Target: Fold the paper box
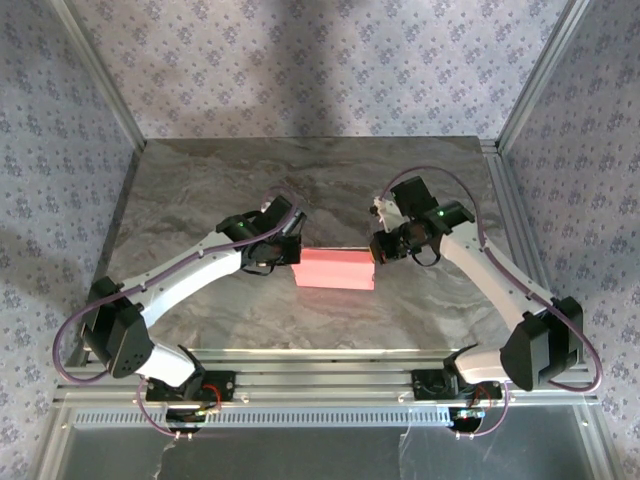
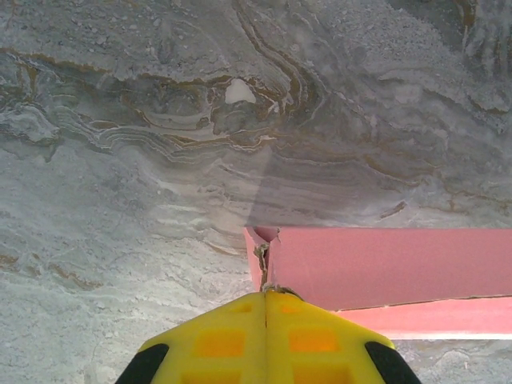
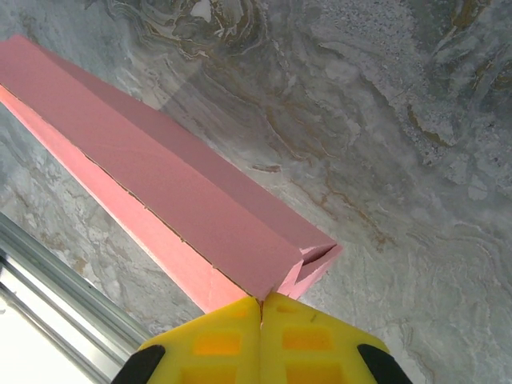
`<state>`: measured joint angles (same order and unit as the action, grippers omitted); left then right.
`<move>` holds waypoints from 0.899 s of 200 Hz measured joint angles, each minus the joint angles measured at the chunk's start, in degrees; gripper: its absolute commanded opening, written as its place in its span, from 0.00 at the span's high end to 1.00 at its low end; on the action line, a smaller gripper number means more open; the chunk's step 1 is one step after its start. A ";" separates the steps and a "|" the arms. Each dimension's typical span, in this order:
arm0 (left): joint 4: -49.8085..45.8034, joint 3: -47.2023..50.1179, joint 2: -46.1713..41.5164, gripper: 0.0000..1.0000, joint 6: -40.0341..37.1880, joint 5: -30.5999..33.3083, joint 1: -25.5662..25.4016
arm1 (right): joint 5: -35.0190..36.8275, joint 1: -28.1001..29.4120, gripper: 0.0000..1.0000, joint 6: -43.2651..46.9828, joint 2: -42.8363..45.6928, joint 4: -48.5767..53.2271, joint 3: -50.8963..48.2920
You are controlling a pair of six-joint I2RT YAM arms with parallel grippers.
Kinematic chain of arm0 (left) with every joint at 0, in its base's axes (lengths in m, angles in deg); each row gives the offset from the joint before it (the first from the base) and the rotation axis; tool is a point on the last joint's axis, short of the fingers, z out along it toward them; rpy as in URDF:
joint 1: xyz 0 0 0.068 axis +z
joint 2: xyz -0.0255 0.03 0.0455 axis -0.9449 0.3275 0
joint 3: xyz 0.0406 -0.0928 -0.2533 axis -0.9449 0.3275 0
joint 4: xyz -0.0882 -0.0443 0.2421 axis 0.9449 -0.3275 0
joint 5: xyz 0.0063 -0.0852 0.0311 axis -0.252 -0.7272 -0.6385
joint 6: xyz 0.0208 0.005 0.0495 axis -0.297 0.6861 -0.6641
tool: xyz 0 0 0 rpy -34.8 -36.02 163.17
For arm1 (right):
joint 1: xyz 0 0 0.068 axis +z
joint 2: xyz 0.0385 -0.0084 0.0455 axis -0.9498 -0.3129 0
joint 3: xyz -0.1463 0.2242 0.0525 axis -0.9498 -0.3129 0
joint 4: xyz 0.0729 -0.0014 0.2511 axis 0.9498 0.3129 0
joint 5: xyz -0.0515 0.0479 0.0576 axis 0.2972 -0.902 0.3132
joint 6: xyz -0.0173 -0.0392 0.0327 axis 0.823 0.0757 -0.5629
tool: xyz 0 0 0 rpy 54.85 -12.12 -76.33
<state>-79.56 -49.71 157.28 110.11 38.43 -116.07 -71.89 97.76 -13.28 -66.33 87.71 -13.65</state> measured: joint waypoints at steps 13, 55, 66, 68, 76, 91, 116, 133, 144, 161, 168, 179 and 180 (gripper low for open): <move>-0.04 -0.11 0.11 1.00 0.00 0.37 -0.13 | -0.26 -0.02 1.00 -0.83 -0.17 0.66 0.57; -0.39 -0.15 0.13 1.00 0.20 0.72 -0.70 | -1.49 -0.94 1.00 -3.96 -0.68 1.49 2.08; -0.57 -0.15 0.13 1.00 0.42 0.96 -0.79 | -1.95 -1.11 1.00 -4.44 -1.14 1.84 2.71; -0.61 -0.15 0.13 1.00 0.46 1.03 -0.81 | -2.05 -1.14 1.00 -4.59 -1.25 1.90 2.84; -0.76 -0.17 0.13 1.00 0.48 1.31 -0.92 | -2.25 -1.18 1.00 -5.03 -1.66 2.08 3.28; -1.18 -0.28 0.15 1.00 0.61 1.81 -1.11 | -2.40 -1.22 1.00 -5.44 -2.34 2.32 3.85; -1.42 -0.37 0.15 1.00 0.63 2.23 -1.44 | -2.40 -1.29 1.00 -5.68 -2.69 2.58 3.91; -1.42 -0.37 0.15 1.00 0.72 2.49 -1.66 | -2.43 -1.29 1.00 -5.70 -2.67 2.82 3.89; -1.46 -0.37 0.15 1.00 0.94 2.73 -1.88 | -2.40 -1.29 1.00 -5.73 -2.67 2.82 3.87; -1.53 -0.39 0.15 0.98 1.09 3.10 -2.19 | -2.38 -1.29 1.00 -5.86 -2.45 2.80 3.52; -1.60 -0.44 0.15 0.96 1.27 3.23 -2.34 | -2.36 -1.29 1.00 -5.84 -2.25 2.75 3.21; -1.81 -0.68 0.17 0.92 1.49 3.34 -2.58 | -2.34 -1.29 1.00 -5.79 -1.86 2.75 2.60; -1.90 -0.72 0.17 0.92 1.46 3.34 -2.60 | -2.34 -1.29 1.00 -5.75 -1.79 2.75 2.49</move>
<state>-81.46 -50.43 157.46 111.57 41.77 -118.67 -74.23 96.47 -19.03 -68.12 90.46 -11.16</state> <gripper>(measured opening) 0.050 0.052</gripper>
